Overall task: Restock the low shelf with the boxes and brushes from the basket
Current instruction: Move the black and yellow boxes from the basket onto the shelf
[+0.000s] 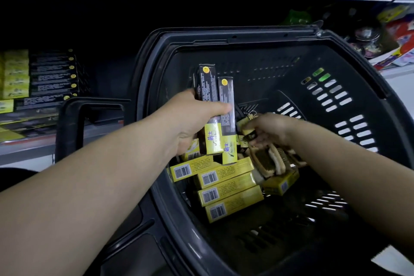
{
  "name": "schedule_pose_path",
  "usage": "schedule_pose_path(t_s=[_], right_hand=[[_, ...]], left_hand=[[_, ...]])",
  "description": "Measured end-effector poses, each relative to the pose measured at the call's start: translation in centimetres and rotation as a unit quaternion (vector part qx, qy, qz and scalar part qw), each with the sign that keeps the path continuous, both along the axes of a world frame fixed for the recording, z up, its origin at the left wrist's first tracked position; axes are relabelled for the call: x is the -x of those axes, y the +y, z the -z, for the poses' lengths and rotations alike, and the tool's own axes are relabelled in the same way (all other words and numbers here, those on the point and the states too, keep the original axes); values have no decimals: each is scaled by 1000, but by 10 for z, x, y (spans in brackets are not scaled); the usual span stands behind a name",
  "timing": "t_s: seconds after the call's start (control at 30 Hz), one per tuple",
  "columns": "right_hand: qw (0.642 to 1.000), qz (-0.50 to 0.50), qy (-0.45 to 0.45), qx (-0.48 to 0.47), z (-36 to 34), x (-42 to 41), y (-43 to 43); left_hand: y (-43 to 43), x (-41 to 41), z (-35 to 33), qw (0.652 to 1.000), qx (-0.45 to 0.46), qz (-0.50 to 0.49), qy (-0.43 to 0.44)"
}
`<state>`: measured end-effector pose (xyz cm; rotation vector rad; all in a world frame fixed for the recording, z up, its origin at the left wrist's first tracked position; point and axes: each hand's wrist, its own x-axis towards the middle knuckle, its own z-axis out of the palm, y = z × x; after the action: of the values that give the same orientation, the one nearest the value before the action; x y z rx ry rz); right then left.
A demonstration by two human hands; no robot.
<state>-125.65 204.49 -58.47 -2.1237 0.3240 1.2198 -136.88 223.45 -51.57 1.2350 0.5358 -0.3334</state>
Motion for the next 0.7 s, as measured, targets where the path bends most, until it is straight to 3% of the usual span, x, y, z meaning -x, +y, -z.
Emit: schedule_pose_path(t_s=[0.13, 0.23, 0.4, 0.57, 0.7], right_hand=[[962, 24, 76, -263, -66, 28, -1], [939, -11, 49, -341, -102, 56, 8], [952, -61, -50, -296, -135, 87, 37], [967, -84, -145, -192, -152, 111, 85], [955, -127, -157, -219, -155, 132, 133]], left_hand=[[-1, 3, -9, 1000, 17, -7, -16], [2, 9, -21, 999, 24, -13, -33], [18, 28, -44, 996, 21, -31, -75], [59, 62, -57, 994, 35, -41, -100], [104, 94, -60, 993, 17, -66, -97]])
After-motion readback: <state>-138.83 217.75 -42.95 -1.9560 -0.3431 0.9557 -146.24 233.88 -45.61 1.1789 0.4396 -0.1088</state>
